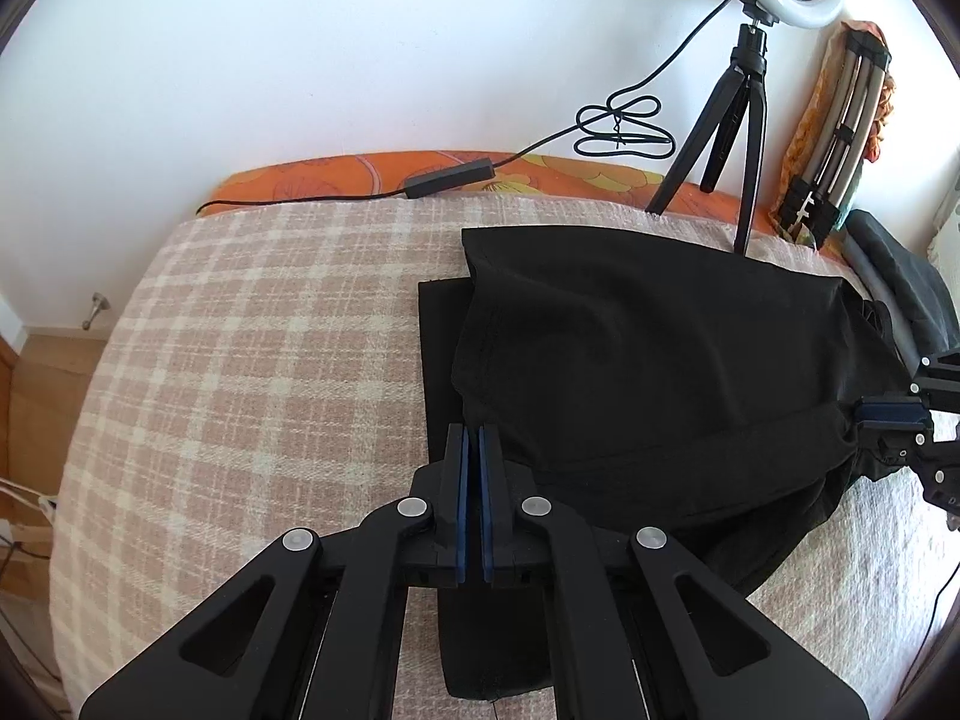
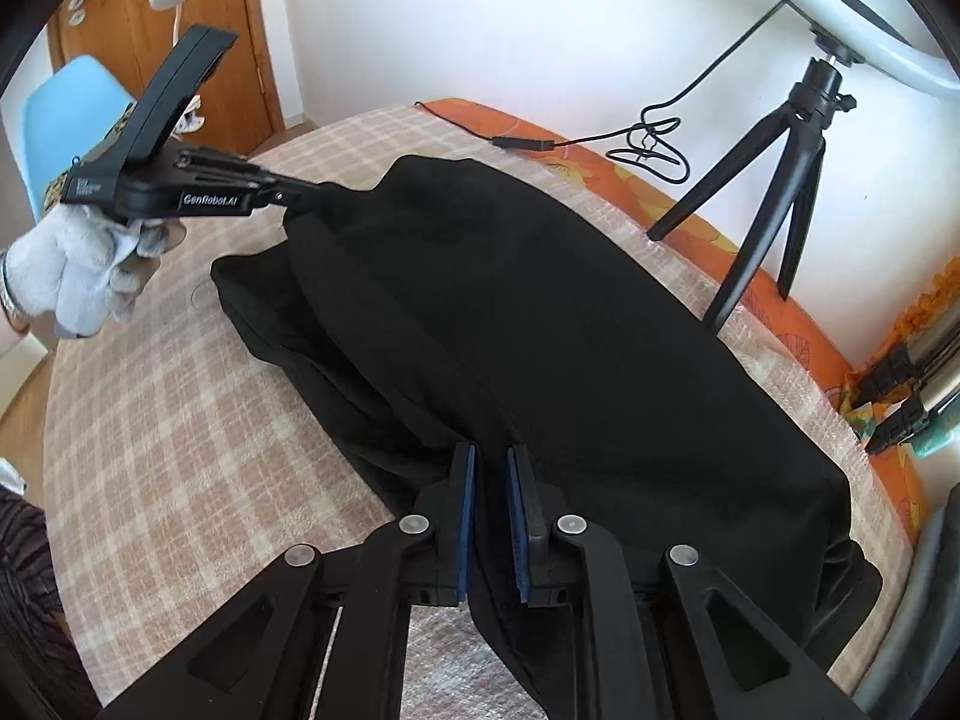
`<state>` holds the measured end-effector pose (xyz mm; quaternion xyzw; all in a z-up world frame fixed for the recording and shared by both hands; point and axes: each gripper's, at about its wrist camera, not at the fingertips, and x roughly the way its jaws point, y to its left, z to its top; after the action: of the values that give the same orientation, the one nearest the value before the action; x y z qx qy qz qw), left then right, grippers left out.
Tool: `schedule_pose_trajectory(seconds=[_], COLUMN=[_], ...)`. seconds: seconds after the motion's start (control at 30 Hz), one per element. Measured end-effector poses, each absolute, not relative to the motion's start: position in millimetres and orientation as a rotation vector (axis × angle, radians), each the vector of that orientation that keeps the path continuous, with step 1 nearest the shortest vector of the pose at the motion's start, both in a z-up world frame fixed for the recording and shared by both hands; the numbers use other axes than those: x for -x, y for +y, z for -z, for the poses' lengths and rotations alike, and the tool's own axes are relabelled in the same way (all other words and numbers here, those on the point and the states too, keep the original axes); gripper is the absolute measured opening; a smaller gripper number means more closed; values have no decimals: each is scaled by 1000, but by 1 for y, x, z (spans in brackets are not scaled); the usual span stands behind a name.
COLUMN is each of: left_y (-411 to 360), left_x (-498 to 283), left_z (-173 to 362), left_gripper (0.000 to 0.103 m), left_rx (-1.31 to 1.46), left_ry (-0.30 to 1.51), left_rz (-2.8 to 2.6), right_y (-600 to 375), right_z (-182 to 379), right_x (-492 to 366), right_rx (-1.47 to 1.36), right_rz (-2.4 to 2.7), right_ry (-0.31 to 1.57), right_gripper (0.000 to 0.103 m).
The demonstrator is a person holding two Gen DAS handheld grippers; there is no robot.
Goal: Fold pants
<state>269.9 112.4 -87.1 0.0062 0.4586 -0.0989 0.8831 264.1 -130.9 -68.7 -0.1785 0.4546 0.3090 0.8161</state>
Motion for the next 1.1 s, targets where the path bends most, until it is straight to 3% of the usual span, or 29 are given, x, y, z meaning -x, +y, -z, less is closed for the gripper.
schedule_pose_trajectory(seconds=[0.03, 0.1, 0.47, 0.77, 0.83, 0.93, 1.1], left_y=[113, 116, 134, 132, 131, 129, 131], left_x=[-269, -268, -254, -255, -257, -254, -230], left_z=[87, 86, 80, 79, 78, 74, 66], left_gripper=[2, 2, 2, 1, 1, 1, 1], left_rx=[-6, 17, 90, 88, 99, 95, 92], left_ry=[954, 959, 961, 967, 969, 963, 948], left_rz=[208, 215, 203, 195, 194, 198, 210], right_y=[-132, -128, -71, -74, -71, -74, -85], right_z=[65, 60, 84, 86, 92, 88, 70], right_x=[-263, -257, -213, -230, -231, -230, -216], right_rx=[375, 382, 549, 494, 541, 515, 478], right_rz=[-664, -684, -727, -713, -716, -744, -816], right_ry=[955, 928, 880, 913, 928, 940, 938], right_gripper=[25, 31, 38, 33, 17, 4, 2])
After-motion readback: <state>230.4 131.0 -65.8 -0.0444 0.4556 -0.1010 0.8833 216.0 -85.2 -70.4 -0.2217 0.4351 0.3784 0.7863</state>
